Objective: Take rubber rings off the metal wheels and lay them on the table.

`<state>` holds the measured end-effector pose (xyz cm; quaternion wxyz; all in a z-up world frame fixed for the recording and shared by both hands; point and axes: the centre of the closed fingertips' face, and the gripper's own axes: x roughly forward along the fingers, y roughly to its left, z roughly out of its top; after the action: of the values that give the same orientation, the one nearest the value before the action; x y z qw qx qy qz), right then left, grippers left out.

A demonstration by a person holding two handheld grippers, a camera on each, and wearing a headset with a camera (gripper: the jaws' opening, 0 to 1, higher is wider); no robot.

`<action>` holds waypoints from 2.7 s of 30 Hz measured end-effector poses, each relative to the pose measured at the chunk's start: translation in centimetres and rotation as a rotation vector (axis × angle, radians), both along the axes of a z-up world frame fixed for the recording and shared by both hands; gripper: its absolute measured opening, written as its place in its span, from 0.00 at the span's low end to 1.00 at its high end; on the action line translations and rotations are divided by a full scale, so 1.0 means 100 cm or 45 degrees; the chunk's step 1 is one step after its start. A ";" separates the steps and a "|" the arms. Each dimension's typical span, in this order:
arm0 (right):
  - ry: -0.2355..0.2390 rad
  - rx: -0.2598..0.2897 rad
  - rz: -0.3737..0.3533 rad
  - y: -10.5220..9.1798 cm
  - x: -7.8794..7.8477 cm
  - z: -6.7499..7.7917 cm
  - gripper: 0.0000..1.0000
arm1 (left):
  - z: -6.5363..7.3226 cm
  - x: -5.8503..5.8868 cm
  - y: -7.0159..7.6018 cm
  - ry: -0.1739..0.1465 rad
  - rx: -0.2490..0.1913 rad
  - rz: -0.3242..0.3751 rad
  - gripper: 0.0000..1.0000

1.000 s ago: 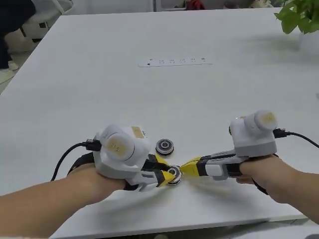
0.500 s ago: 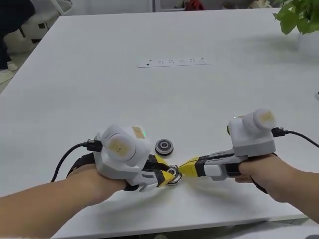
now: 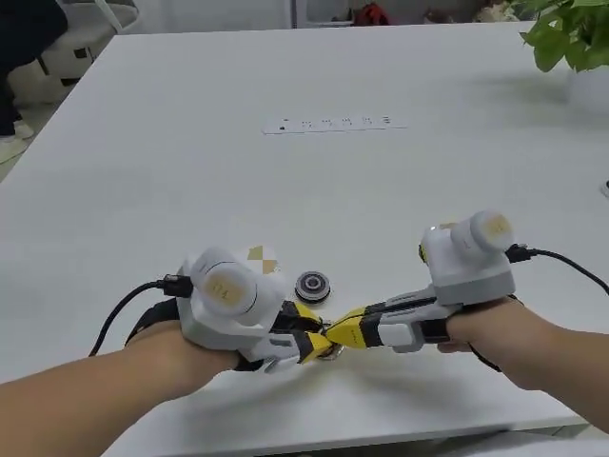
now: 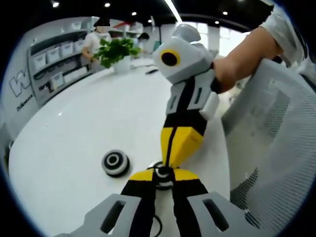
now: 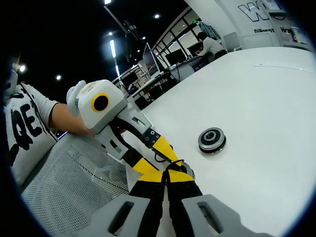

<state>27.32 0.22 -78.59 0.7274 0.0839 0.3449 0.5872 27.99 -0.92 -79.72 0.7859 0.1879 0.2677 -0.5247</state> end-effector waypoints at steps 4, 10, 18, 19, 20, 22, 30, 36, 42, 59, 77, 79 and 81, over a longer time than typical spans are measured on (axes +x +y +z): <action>0.000 -0.010 -0.029 -0.005 0.005 -0.003 0.00 | 0.000 0.000 0.000 0.000 0.003 -0.003 0.12; 0.006 -0.013 -0.056 -0.008 0.008 -0.004 0.00 | 0.000 -0.001 0.000 -0.031 0.016 -0.036 0.13; 0.003 -0.006 -0.075 -0.008 0.009 0.000 0.00 | 0.001 -0.002 0.002 -0.007 0.021 -0.043 0.15; 0.004 -0.004 -0.077 -0.008 0.009 0.001 0.00 | 0.002 -0.002 0.003 -0.009 0.022 -0.045 0.17; 0.004 -0.003 -0.078 -0.007 0.008 0.001 0.00 | 0.002 -0.002 0.003 -0.011 0.025 -0.049 0.18; 0.003 -0.002 -0.076 -0.006 0.008 0.002 0.00 | 0.005 -0.003 0.005 -0.014 0.022 -0.058 0.20; 0.002 0.008 -0.082 -0.006 0.008 0.005 0.00 | 0.017 -0.010 0.004 0.001 -0.015 -0.071 0.31; -0.001 0.016 -0.086 -0.006 0.008 0.007 0.00 | 0.027 -0.014 0.006 0.009 -0.050 -0.072 0.39; -0.002 0.022 -0.089 -0.008 0.011 0.007 0.00 | 0.035 -0.016 0.008 0.006 -0.081 -0.062 0.48; -0.001 0.022 -0.068 -0.009 0.010 0.008 0.00 | 0.047 -0.022 0.022 0.030 -0.120 -0.042 0.66; -0.011 0.031 -0.013 0.005 0.010 0.018 0.00 | 0.045 -0.026 0.047 0.040 -0.112 0.001 0.75; -0.012 0.031 -0.006 0.007 0.010 0.019 0.00 | 0.044 -0.026 0.050 0.037 -0.104 0.004 0.76; -0.013 0.028 0.003 0.009 0.010 0.018 0.00 | 0.044 -0.027 0.054 0.035 -0.102 0.012 0.76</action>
<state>28.29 1.14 -76.75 0.7275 0.0887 0.3349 0.5923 25.34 4.48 -75.36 0.7914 0.1477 0.2583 -0.5339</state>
